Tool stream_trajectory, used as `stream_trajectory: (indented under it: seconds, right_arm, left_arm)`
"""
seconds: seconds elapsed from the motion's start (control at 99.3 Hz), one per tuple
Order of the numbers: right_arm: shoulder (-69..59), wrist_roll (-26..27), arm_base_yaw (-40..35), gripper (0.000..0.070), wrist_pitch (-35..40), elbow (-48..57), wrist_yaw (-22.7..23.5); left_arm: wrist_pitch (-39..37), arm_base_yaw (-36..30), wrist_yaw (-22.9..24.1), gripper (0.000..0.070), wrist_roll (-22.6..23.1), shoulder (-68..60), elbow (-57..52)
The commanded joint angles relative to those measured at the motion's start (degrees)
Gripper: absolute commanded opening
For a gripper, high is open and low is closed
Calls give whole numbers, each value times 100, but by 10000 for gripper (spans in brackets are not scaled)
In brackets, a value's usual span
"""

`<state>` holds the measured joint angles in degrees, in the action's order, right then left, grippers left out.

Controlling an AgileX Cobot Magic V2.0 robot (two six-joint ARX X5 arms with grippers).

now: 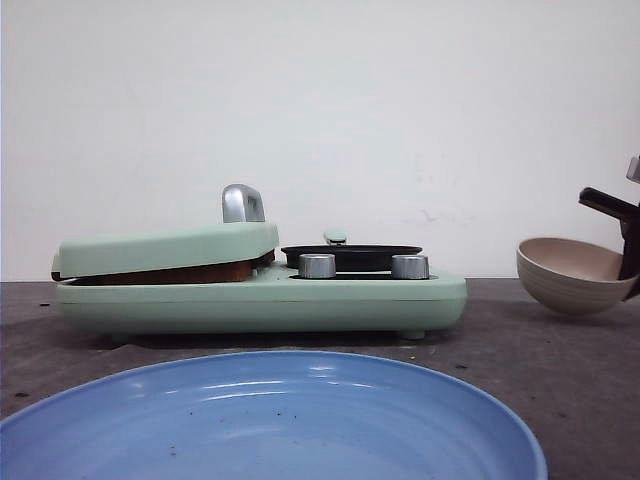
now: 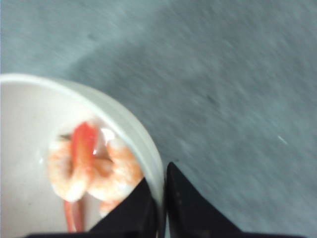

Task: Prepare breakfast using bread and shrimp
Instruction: 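Grasp the rim of the cream shrimp bowl with the right gripper, then lift the bowl over the frying pan and tip shrimp into it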

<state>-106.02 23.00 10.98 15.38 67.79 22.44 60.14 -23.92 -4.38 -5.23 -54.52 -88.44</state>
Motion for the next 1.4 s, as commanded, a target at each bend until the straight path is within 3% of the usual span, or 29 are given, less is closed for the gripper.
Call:
stream_trajectory:
  seconds: [0.0,0.191,0.433,0.705,1.158,1.389]
  right_arm:
    - [50,61,9,0,-214,81,83]
    - [566,72,-302,0,-1001,92,122]
    - [855,101,-1399,0,-1792,404,20]
    - [813,-450,-2756,0,-2190,807,-1370]
    - [623,-2356,-4044,0,-2776,820,-4291]
    - [531,-3047,-4089,0,-2966,820,-4546]
  left_arm:
    - [-44,-33,13,0,70,-33,-114]
    - [-39,-33,11,0,68,-33,-114]
    - [-151,-98,11,0,70,-103,-111]
    - [-138,-306,11,0,72,-243,-105]
    - [-94,-675,11,0,142,-262,-90]
    - [39,-844,13,0,186,-262,-85]
